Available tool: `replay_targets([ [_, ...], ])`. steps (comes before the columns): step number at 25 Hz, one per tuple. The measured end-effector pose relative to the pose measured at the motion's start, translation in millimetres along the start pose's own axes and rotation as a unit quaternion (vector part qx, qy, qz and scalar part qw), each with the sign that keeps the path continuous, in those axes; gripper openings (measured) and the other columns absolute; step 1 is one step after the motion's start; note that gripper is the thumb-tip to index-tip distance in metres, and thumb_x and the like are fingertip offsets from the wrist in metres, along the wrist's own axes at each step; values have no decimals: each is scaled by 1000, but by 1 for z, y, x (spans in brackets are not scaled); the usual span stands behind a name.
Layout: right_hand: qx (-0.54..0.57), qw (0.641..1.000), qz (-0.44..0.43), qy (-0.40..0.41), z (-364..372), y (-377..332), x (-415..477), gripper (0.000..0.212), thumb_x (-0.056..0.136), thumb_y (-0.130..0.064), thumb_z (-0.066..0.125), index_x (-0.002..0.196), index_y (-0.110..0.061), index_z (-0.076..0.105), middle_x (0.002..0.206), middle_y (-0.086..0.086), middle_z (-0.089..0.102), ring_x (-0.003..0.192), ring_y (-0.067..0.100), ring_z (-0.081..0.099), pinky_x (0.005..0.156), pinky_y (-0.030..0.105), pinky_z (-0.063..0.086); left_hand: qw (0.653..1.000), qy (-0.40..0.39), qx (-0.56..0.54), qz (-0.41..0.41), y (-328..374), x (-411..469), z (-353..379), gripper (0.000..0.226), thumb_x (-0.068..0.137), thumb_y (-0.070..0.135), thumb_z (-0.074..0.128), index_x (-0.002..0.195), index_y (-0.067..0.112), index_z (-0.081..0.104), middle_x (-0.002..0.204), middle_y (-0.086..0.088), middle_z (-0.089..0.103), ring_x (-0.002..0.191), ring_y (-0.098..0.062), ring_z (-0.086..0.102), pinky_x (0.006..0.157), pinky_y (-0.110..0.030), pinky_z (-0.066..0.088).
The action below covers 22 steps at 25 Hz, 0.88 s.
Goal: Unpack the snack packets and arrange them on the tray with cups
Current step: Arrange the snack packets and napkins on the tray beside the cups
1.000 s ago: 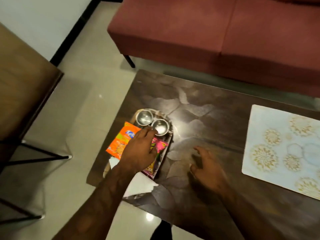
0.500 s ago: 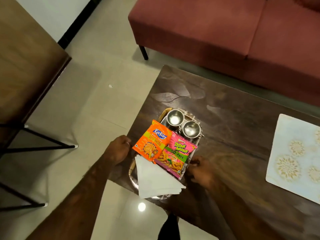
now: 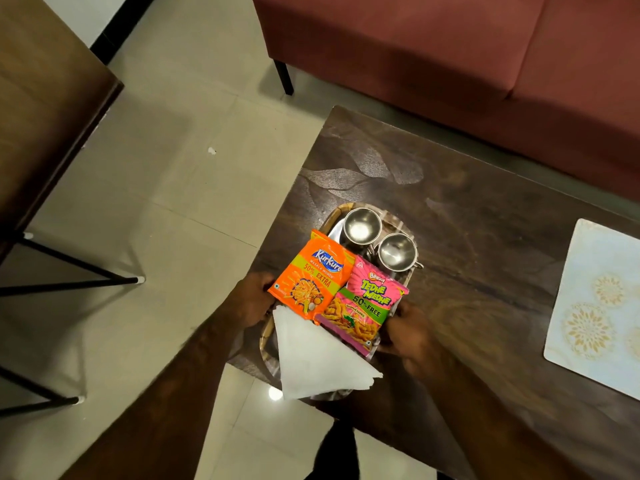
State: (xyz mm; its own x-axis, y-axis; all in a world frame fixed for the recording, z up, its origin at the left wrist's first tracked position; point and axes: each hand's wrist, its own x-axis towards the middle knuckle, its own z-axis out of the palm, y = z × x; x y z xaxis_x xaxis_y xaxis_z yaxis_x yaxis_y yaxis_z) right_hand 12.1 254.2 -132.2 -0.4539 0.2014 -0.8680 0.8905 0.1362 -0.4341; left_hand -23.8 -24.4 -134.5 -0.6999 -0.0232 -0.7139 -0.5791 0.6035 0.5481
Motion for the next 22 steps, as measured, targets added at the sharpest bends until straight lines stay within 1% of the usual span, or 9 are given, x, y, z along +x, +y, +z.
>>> replay_targets([
  [2, 1, 1000, -1, 12, 1, 4, 2, 35, 101, 7, 44, 101, -17, 69, 85, 5, 80, 60, 15, 76, 53, 30, 60, 1000, 1, -3, -3, -2, 4, 1, 13, 96, 12, 63, 106, 4, 65, 99, -15, 71, 84, -29, 69, 73, -37, 59],
  [5, 7, 999, -15, 29, 1, 8, 4, 37, 99, 10, 41, 100, -15, 68, 87, 9, 81, 59, 15, 77, 52, 30, 60, 1000, -9, -3, 16, -7, 7, 6, 13, 93, 10, 67, 105, 15, 66, 96, -6, 69, 76, -11, 64, 61, -19, 51],
  [6, 13, 999, -18, 33, 0, 9, 6, 37, 99, 11, 41, 99, -15, 68, 85, 7, 81, 58, 16, 77, 51, 29, 60, 1000, -10, -5, 21, -8, 7, 8, 14, 92, 9, 68, 104, 17, 66, 96, -6, 69, 75, -10, 64, 60, -17, 50],
  [10, 16, 999, -29, 41, -7, 13, 6, 38, 96, 15, 41, 96, -13, 67, 64, -3, 77, 50, 9, 74, 46, 26, 58, 998, 16, 39, 52, -13, 7, 15, 14, 96, 12, 63, 108, 11, 70, 103, -14, 73, 88, -29, 69, 76, -34, 57],
  [13, 33, 997, -41, 52, -15, 14, 2, 32, 98, 12, 45, 101, -8, 69, 75, 6, 80, 55, 18, 75, 50, 30, 60, 996, 61, 68, 6, -17, 6, 12, 12, 92, 7, 60, 95, 18, 61, 86, -9, 65, 69, -25, 61, 51, -29, 50],
  [14, 38, 997, -43, 53, -18, 15, 1, 30, 98, 11, 46, 104, -7, 70, 80, 9, 81, 58, 21, 76, 52, 32, 61, 994, 78, 75, -7, -20, 5, 8, 13, 91, 6, 61, 95, 18, 60, 85, -7, 63, 69, -25, 59, 51, -29, 49],
  [15, 42, 997, -44, 55, -22, 15, 0, 29, 99, 11, 46, 105, -6, 69, 80, 10, 81, 59, 23, 76, 52, 32, 61, 991, 94, 94, -9, -24, 5, 1, 12, 90, 7, 62, 97, 16, 60, 89, -7, 63, 74, -27, 61, 58, -32, 51],
  [18, 34, 997, -45, 57, -33, 17, -2, 31, 100, 12, 45, 98, -8, 68, 69, 3, 80, 52, 16, 76, 46, 27, 59, 981, 127, 148, -12, -37, 3, -22, 15, 91, 8, 60, 106, 12, 60, 101, -11, 68, 93, -34, 64, 80, -38, 51],
  [22, 9, 997, -38, 68, -46, 24, 2, 31, 99, 13, 44, 103, -7, 68, 77, 10, 79, 52, 18, 73, 47, 27, 58, 970, 181, 151, -60, -54, 1, -44, 14, 93, 9, 51, 106, 14, 54, 98, -12, 66, 84, -33, 61, 75, -39, 49],
])
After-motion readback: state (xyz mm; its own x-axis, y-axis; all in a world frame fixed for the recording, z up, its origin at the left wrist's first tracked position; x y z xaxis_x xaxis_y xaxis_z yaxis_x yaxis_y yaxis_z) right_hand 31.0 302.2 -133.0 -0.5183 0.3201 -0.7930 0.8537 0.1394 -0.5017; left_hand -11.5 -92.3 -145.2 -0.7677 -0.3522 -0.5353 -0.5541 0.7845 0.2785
